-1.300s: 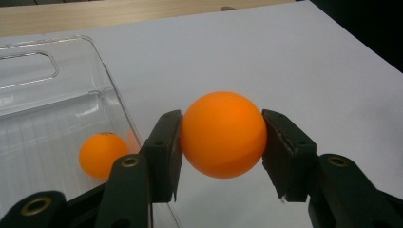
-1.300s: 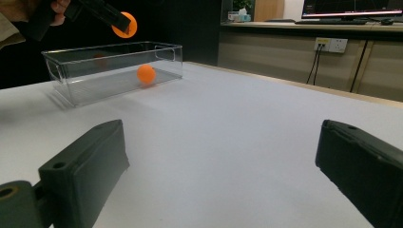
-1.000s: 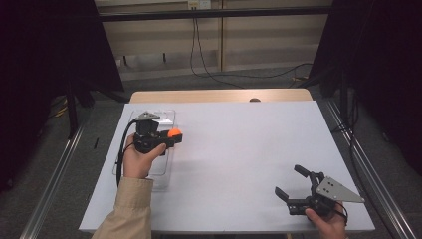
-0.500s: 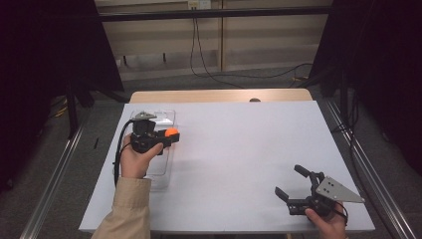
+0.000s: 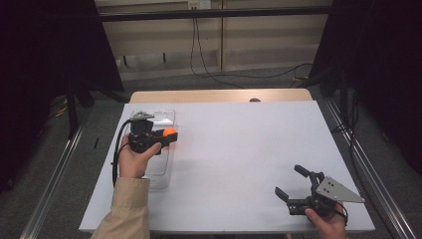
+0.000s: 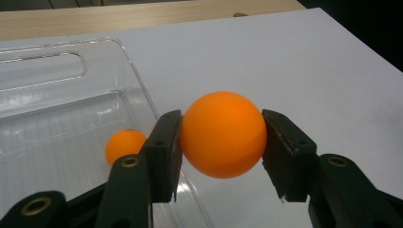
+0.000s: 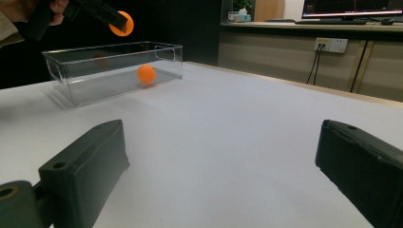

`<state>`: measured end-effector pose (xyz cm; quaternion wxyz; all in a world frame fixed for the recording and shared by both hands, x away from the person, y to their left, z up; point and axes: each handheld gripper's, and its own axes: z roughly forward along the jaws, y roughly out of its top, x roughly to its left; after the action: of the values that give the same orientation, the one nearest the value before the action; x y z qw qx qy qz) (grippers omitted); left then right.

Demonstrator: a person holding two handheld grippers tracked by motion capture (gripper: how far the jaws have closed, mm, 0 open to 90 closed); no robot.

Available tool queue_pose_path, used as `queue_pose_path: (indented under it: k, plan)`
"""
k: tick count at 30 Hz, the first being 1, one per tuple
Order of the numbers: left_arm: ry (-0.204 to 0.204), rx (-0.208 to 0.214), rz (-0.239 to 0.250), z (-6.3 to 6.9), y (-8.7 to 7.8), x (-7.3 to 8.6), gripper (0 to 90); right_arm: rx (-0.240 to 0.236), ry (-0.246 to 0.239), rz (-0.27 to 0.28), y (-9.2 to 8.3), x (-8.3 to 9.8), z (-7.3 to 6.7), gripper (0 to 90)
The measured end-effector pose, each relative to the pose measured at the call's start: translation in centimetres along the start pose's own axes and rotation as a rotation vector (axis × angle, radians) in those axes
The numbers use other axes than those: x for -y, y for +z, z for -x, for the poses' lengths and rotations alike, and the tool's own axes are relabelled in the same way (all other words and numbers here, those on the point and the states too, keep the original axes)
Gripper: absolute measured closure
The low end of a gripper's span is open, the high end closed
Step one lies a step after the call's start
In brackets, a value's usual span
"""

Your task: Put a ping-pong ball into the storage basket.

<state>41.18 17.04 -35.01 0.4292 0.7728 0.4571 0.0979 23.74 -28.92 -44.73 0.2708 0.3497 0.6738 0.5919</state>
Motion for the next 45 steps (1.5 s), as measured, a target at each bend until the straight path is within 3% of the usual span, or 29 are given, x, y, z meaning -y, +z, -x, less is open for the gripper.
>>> queue_pose_path:
  k: [45]
  plan:
    - [-0.016, -0.052, 0.013, -1.5, -0.3, 0.5, 50.9, 0.001, -0.001, 0.000, 0.0, 0.0, 0.0, 2.8]
